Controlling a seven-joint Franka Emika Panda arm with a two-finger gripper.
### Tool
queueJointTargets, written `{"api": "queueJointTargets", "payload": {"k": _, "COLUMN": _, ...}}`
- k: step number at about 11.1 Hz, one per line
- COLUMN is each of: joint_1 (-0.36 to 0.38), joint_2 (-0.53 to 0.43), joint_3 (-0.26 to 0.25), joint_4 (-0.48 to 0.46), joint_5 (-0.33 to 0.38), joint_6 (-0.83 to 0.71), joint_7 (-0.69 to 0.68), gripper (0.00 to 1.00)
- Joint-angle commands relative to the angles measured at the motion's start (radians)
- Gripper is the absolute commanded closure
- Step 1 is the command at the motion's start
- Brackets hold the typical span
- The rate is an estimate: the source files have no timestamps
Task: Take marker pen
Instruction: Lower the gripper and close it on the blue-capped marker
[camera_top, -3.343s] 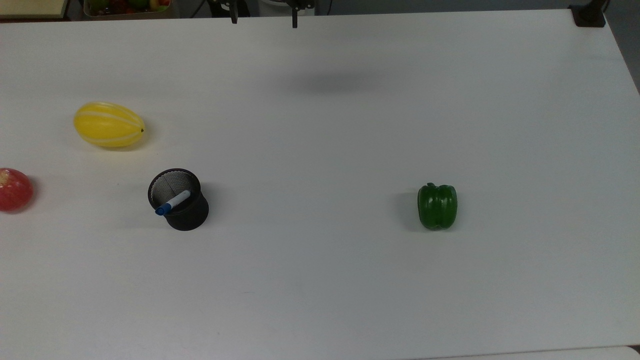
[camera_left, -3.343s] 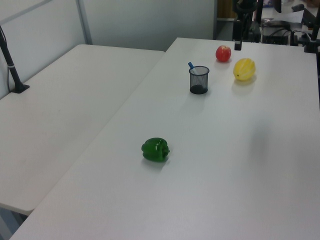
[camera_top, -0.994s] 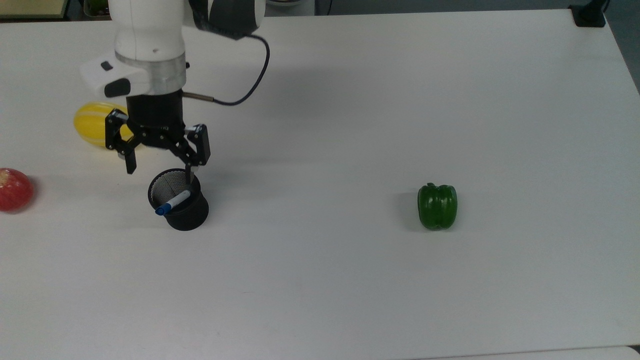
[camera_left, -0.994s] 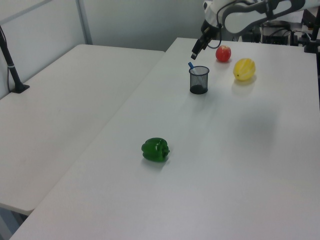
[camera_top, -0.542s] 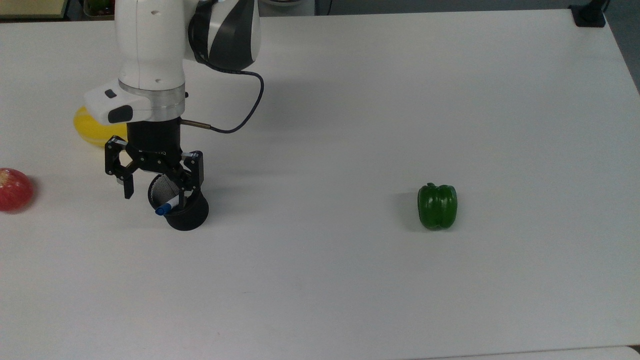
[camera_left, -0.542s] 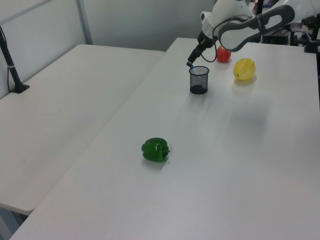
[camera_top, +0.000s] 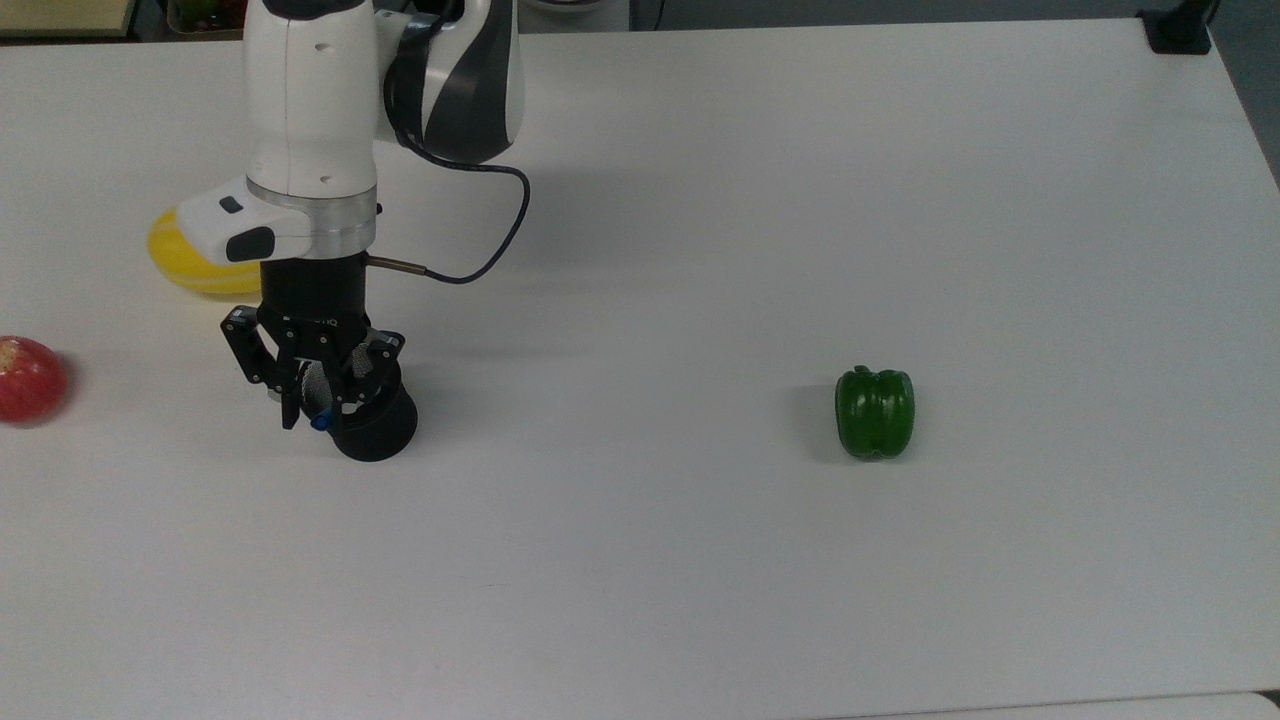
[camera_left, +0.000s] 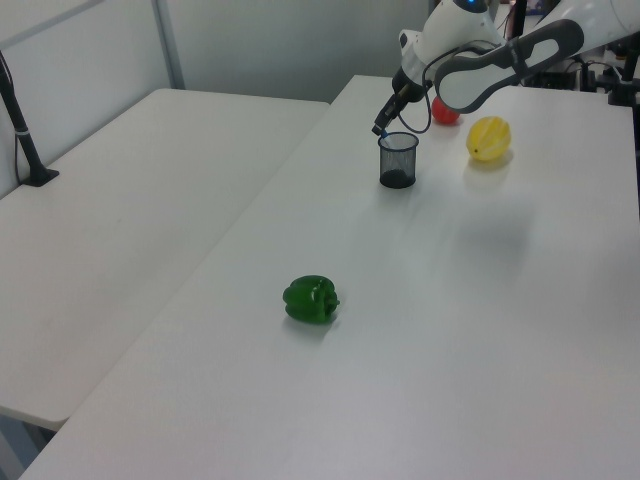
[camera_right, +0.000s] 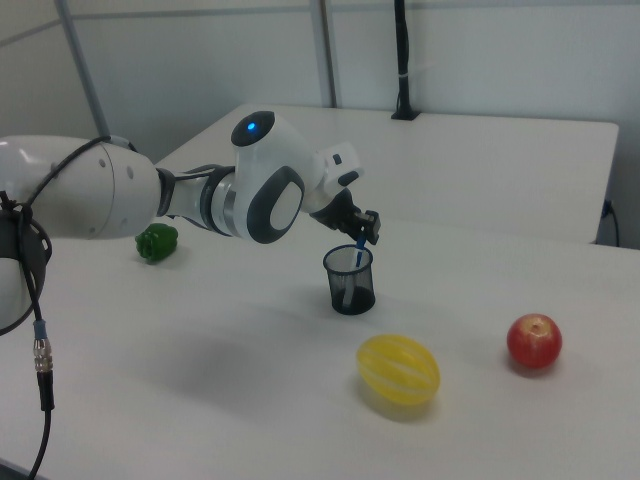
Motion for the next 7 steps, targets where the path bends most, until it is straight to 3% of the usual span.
{"api": "queueJointTargets", "payload": {"k": 1, "joint_1": 0.003, "joint_2": 0.003, "joint_3": -0.003, "joint_4": -0.004, "joint_5": -0.013, "joint_6": 0.016, "joint_7": -0.012, "gripper": 0.84}}
{"api": "queueJointTargets", "payload": {"k": 7, "joint_1": 0.005, "joint_2": -0.004, "joint_3": -0.003, "joint_4": -0.002, "joint_5": -0.010, "joint_6": 0.014, "joint_7": -0.003, "gripper": 0.98}}
